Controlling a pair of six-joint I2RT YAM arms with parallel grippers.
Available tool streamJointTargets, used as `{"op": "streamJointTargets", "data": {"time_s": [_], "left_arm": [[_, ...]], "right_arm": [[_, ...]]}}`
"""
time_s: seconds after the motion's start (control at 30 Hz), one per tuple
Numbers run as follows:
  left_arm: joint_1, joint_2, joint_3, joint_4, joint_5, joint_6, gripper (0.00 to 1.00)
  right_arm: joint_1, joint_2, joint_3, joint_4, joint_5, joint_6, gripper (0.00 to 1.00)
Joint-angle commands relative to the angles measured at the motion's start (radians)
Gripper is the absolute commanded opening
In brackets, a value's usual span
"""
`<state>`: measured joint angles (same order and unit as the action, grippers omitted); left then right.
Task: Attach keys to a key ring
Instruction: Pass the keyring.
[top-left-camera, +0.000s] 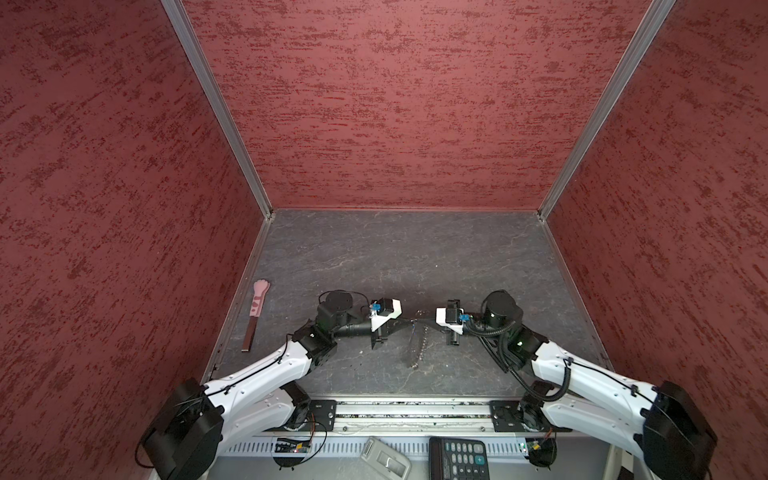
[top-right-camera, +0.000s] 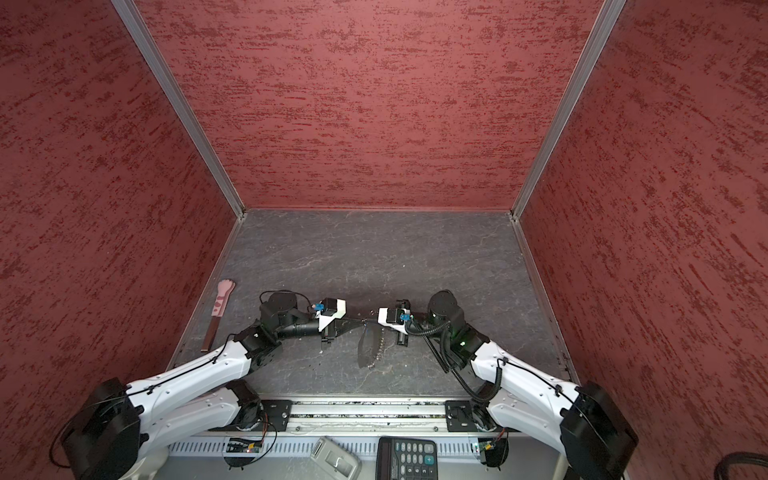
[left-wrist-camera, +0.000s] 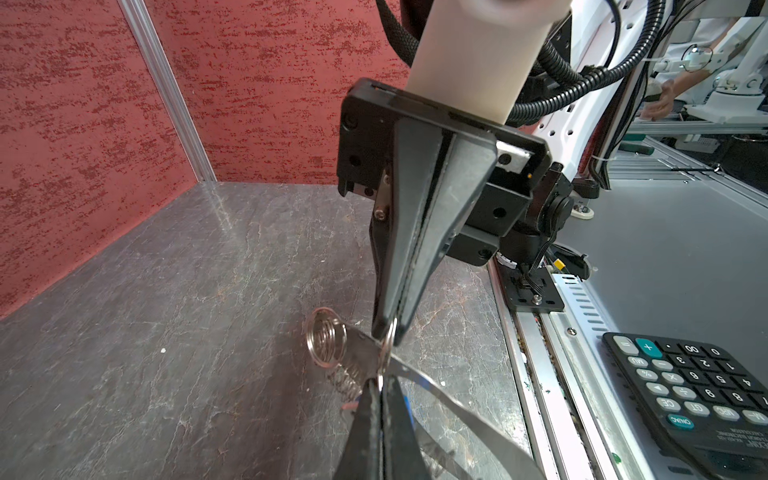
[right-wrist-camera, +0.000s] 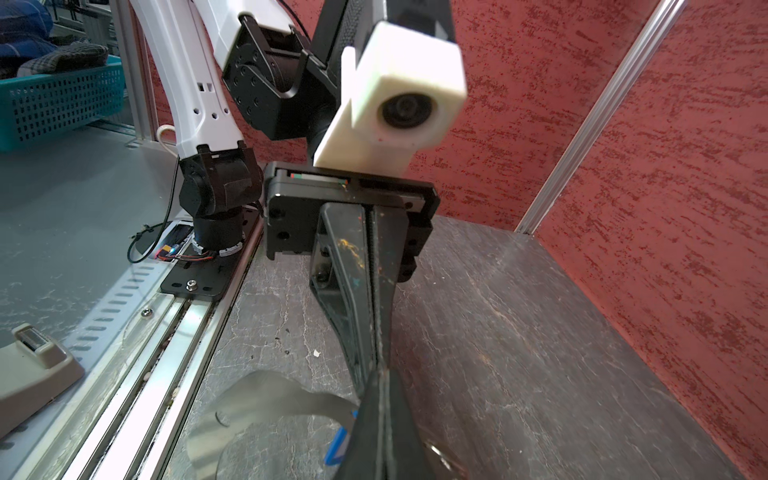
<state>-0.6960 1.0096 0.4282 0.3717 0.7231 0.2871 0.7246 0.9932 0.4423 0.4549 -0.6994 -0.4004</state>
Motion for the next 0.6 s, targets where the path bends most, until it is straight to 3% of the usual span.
{"op": "streamJointTargets", "data": {"time_s": [0.0,0.1,0.43,0.57], "left_arm": [[-0.003,0.004,0.013,-0.037,-0.007,0.018,0.00],[-0.009,0.006,0.016,-0.048,-0.018,0.027,0.00],[-0.017,-0.007,-0.001,-0.014,-0.038,0.014,0.23],[-0.012,-0.024,-0.016,0.031,-0.057,-0.017,0.27]], "right_arm": [[-0.006,-0.007,-0.010,0.188,0.004,0.067,0.00],[-0.007,0.003,-0.019,0.247,0.003,0.116,0.00],[-0.005,0.043,-0.047,0.318,0.021,0.167,0.00],[-0.006,0.057,-0.053,0.299,-0.003,0.140,0.00]]}}
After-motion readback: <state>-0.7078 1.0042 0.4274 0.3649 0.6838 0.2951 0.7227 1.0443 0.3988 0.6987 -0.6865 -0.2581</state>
